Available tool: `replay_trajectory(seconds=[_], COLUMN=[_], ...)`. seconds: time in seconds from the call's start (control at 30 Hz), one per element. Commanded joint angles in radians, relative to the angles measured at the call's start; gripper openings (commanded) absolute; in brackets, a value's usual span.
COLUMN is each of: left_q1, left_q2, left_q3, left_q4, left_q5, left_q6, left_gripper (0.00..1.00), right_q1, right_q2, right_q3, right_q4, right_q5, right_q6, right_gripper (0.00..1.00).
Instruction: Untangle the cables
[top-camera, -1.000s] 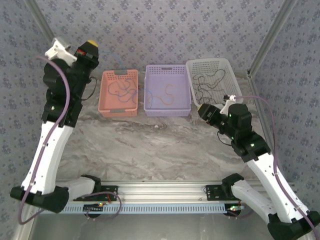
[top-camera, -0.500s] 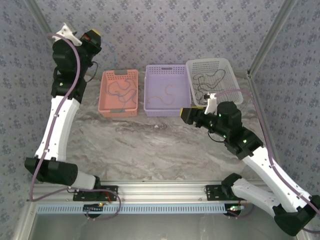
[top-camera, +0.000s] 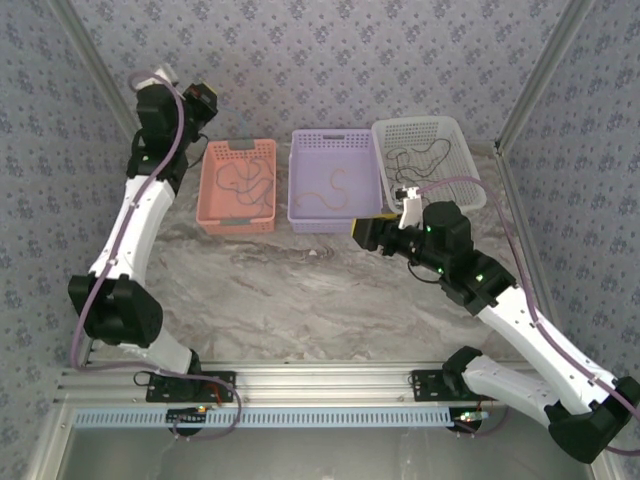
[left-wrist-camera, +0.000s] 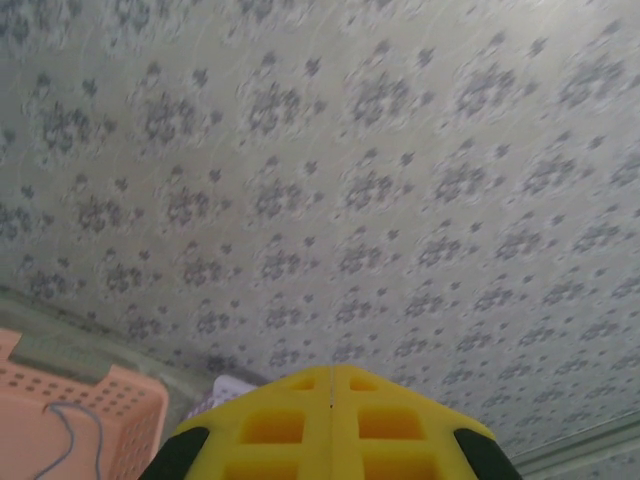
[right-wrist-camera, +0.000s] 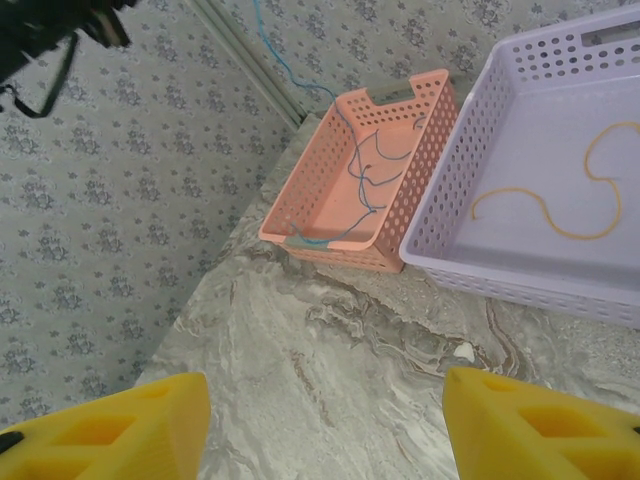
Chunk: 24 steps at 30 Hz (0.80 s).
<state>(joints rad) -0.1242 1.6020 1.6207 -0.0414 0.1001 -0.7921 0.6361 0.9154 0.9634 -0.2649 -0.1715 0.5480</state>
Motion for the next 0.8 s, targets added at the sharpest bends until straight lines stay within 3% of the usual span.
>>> replay_trajectory(seconds=[0.0,0.47,0.77], left_q1=[0.008,0.044,0.056], left_q2=[0.047,0.385,0.509], left_q3=[-0.022,0.122,0.146], left_q4=[0.041,-0.069,-0.128], left_q5=[0.027,0.1,0.057], left_q6=[0.032,0.045,0.034], left_gripper=[0.0,0.0,0.0], right_q1=[0.004,-0.004,-0.004], right_q2=[-0.002,0.04,0.09], right_q3=[-0.012,-0.039,-0.049], right_q4=[0.012,0.028,0.059], right_q5=[0.012,0.001,-0.012], right_q6=[-0.026,-0.025,-0.031], right_gripper=[0.65,0.65,0.65])
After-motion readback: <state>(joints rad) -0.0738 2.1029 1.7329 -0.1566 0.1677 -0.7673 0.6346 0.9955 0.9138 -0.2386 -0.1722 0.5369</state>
